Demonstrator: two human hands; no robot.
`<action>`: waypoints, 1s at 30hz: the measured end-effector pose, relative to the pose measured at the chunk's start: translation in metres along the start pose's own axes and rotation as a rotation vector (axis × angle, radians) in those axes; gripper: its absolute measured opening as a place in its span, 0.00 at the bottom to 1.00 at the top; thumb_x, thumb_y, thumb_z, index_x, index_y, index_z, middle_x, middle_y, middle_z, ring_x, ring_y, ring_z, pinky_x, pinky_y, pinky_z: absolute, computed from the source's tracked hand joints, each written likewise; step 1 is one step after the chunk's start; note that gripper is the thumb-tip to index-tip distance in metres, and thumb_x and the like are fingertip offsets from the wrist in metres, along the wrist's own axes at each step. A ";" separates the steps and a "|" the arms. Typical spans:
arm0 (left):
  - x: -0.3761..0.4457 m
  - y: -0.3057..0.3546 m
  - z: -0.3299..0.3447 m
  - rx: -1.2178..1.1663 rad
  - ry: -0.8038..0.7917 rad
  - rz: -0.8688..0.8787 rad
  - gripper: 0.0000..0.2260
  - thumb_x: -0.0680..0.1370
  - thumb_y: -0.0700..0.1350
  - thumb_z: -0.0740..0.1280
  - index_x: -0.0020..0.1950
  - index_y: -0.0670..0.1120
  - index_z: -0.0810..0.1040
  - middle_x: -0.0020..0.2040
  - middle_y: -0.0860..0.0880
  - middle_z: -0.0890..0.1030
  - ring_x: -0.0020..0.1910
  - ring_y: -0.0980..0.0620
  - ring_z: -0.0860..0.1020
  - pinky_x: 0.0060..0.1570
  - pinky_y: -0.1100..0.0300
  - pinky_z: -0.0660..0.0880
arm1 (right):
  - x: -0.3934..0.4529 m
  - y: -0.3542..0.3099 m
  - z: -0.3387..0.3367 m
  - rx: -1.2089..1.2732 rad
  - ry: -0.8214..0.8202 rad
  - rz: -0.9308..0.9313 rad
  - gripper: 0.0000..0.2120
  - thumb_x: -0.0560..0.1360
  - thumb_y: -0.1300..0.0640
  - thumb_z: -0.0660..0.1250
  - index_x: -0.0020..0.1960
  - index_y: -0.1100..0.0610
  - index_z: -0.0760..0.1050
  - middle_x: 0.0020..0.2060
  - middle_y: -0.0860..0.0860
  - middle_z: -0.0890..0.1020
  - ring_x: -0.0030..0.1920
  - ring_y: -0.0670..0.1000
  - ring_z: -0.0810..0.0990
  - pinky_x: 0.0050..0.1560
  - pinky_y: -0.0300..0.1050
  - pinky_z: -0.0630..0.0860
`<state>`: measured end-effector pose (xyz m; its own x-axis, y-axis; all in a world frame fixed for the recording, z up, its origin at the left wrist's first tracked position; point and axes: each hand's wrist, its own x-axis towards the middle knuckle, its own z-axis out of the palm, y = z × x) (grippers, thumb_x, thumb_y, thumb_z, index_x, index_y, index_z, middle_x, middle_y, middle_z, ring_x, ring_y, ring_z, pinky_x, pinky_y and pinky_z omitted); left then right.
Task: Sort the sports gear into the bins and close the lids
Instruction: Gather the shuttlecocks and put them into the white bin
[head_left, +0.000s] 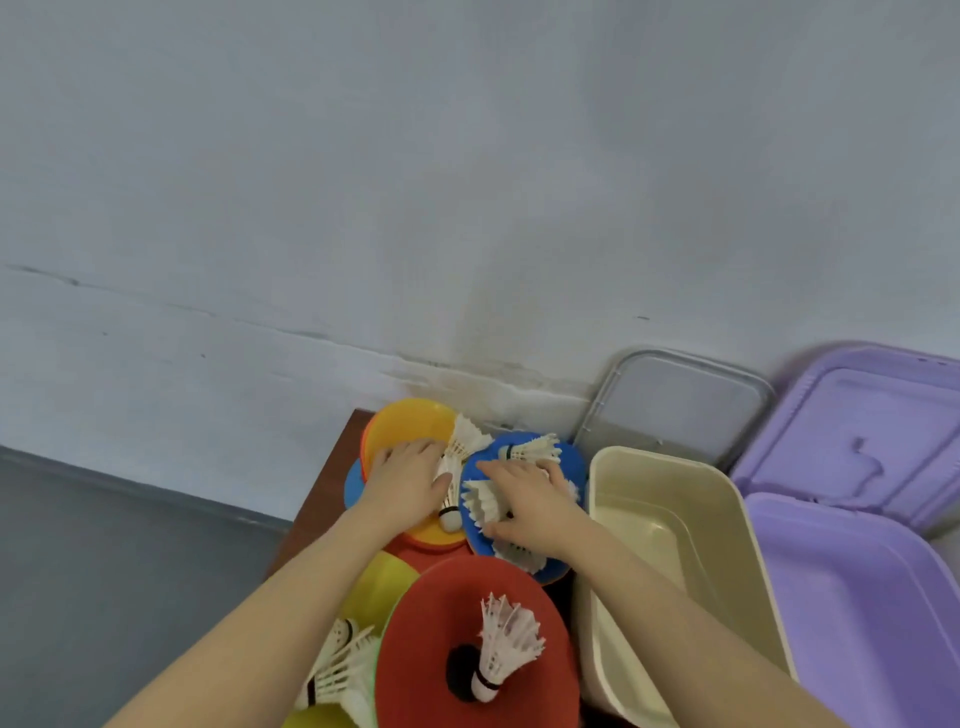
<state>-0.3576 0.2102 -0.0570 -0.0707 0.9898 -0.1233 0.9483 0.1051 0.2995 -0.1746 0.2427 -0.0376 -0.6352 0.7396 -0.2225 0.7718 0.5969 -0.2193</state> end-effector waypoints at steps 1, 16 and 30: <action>0.003 -0.002 0.003 -0.007 -0.015 0.005 0.22 0.80 0.52 0.57 0.74 0.51 0.61 0.73 0.51 0.64 0.70 0.48 0.63 0.65 0.51 0.57 | 0.003 0.000 0.004 -0.004 -0.002 0.006 0.34 0.72 0.46 0.66 0.74 0.50 0.57 0.69 0.49 0.68 0.71 0.51 0.61 0.70 0.54 0.45; -0.029 0.007 0.007 -0.506 0.272 -0.002 0.05 0.75 0.41 0.68 0.41 0.50 0.76 0.41 0.55 0.74 0.42 0.54 0.74 0.38 0.70 0.65 | -0.045 0.001 -0.019 0.384 0.517 0.050 0.28 0.72 0.47 0.69 0.69 0.50 0.67 0.57 0.45 0.75 0.60 0.46 0.70 0.62 0.37 0.55; -0.080 0.111 -0.045 -0.398 0.683 0.464 0.10 0.74 0.48 0.65 0.42 0.43 0.81 0.49 0.46 0.78 0.53 0.54 0.72 0.49 0.68 0.69 | -0.161 0.042 -0.036 0.383 0.729 0.083 0.27 0.68 0.42 0.67 0.64 0.50 0.71 0.55 0.38 0.73 0.53 0.36 0.69 0.58 0.42 0.63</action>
<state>-0.2610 0.1473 0.0287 0.0026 0.7689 0.6394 0.7595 -0.4174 0.4989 -0.0387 0.1597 0.0231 -0.2963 0.8716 0.3906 0.6686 0.4813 -0.5669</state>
